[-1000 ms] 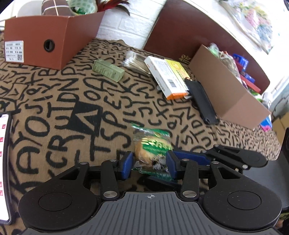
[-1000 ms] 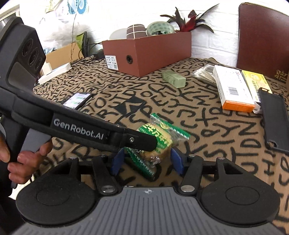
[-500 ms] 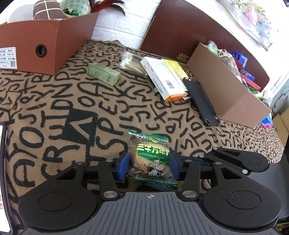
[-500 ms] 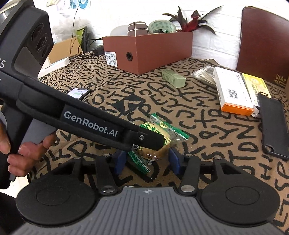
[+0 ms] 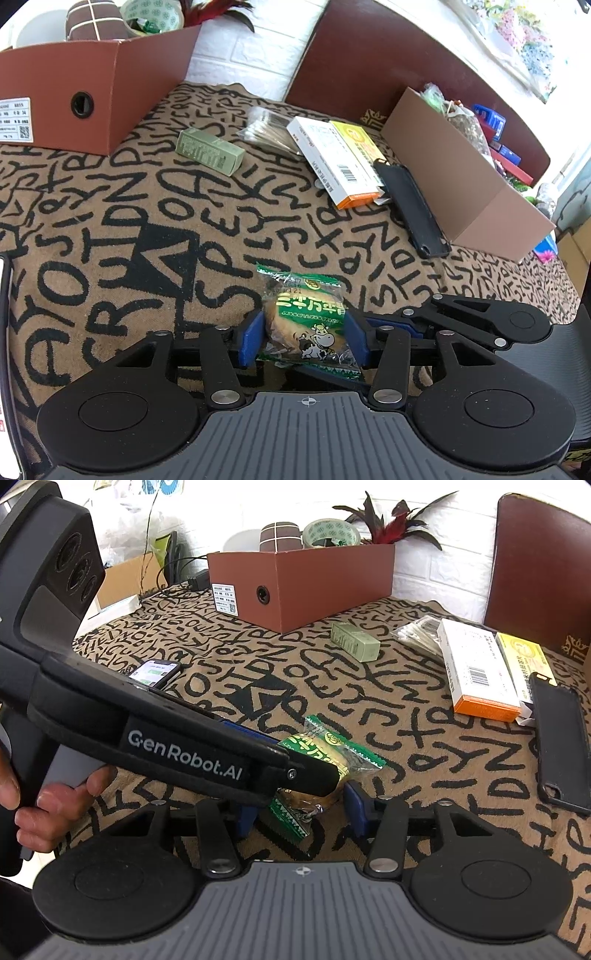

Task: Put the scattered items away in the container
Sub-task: 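Carry the snack packet over the red-brown box and lower it in, then open the left gripper to release the snack packet, then move the left gripper back over the black phone case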

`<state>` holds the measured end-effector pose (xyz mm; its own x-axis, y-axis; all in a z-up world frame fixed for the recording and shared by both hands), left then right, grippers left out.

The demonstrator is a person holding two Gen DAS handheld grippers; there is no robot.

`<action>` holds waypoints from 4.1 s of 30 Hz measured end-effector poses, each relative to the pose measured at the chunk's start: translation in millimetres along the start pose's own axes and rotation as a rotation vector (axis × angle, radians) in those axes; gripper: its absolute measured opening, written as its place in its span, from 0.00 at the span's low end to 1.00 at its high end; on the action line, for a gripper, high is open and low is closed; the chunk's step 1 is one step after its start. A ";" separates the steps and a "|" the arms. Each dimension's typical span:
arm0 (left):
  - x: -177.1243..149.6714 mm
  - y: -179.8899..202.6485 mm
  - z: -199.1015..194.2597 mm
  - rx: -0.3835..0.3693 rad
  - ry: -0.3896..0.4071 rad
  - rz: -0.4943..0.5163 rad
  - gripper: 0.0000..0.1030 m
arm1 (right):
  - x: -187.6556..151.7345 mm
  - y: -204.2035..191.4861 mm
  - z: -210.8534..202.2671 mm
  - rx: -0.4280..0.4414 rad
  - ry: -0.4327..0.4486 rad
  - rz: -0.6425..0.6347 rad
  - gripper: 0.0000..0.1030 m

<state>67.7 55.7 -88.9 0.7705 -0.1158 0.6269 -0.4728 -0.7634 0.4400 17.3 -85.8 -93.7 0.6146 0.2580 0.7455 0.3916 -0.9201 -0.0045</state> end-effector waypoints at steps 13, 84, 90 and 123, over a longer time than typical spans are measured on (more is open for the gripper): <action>30.7 2.2 -39.1 0.038 0.147 -0.002 0.58 | 43.4 -5.8 -12.3 0.011 0.101 -0.067 0.51; 199.3 -58.3 -47.0 0.274 0.405 0.091 1.00 | 223.7 24.5 97.5 -0.008 0.343 -0.146 1.00; 175.1 -33.9 -61.2 0.255 0.398 0.058 1.00 | 201.2 15.7 61.9 -0.020 0.344 -0.160 1.00; 6.1 43.9 -9.3 0.037 0.149 -0.035 1.00 | 14.4 6.4 -19.6 -0.263 0.208 -0.009 1.00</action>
<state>47.7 27.4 -59.8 0.7129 0.0047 0.7012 -0.4283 -0.7889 0.4408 15.2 -93.8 -69.9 0.4483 0.2256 0.8649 0.1897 -0.9696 0.1545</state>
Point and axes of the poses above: each gripper's, at about its wrist camera, not at the fingertips, and z roughly the way its jaws point, y to its right, x to its top, the point moved 1 cm from there along z, roughly the way its jaws point, and after that the axes turned 6 degrees about -x, right-handed, at the moved point
